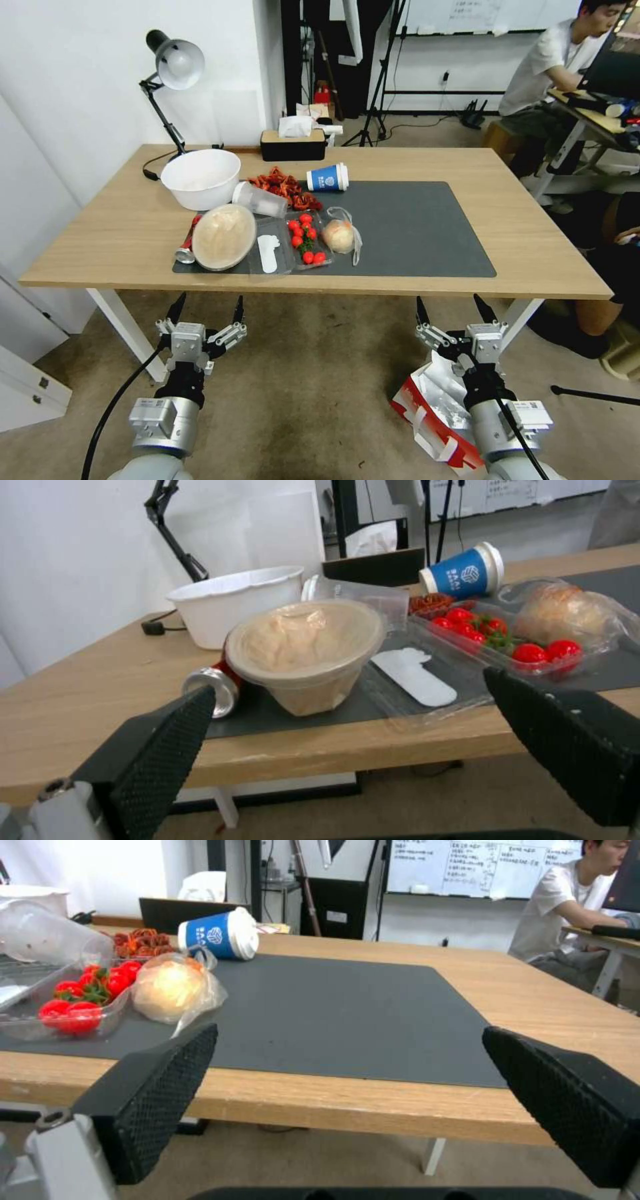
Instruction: Pick up the food delivery bag from the floor and place it on the table.
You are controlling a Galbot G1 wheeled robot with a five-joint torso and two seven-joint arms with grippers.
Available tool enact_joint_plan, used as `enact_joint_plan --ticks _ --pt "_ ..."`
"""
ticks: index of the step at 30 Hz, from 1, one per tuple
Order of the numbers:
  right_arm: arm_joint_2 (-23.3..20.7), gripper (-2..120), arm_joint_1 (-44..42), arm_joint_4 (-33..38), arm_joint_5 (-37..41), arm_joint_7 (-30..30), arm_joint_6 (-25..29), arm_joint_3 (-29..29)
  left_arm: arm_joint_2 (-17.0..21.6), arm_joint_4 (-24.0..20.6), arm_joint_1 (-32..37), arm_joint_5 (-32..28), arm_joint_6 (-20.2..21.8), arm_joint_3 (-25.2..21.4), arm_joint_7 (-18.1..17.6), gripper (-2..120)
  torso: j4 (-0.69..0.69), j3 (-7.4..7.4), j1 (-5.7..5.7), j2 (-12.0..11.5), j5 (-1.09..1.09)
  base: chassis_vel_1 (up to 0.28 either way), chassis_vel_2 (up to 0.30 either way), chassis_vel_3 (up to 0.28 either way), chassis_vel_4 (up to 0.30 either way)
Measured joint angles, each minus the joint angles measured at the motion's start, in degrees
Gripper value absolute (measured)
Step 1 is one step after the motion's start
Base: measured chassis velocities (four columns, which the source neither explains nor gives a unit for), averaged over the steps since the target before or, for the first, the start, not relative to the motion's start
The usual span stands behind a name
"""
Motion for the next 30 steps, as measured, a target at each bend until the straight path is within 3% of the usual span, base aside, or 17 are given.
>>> enact_joint_plan --ticks 25,30 --pt "0.0 100 0.0 0.0 0.0 0.0 -0.2 0.1 0.1 0.0 0.0 -0.3 0.1 0.0 -0.1 100 0.00 0.00 0.00 0.0 0.00 0.000 0.000 0.000 0.000" --pt "0.5 100 -0.2 1.0 1.5 -1.4 -3.3 2.2 2.4 -1.4 -1.2 -5.9 3.5 1.1 -2.9 100 0.01 0.00 0.00 0.0 0.00 0.000 0.000 0.000 0.000"
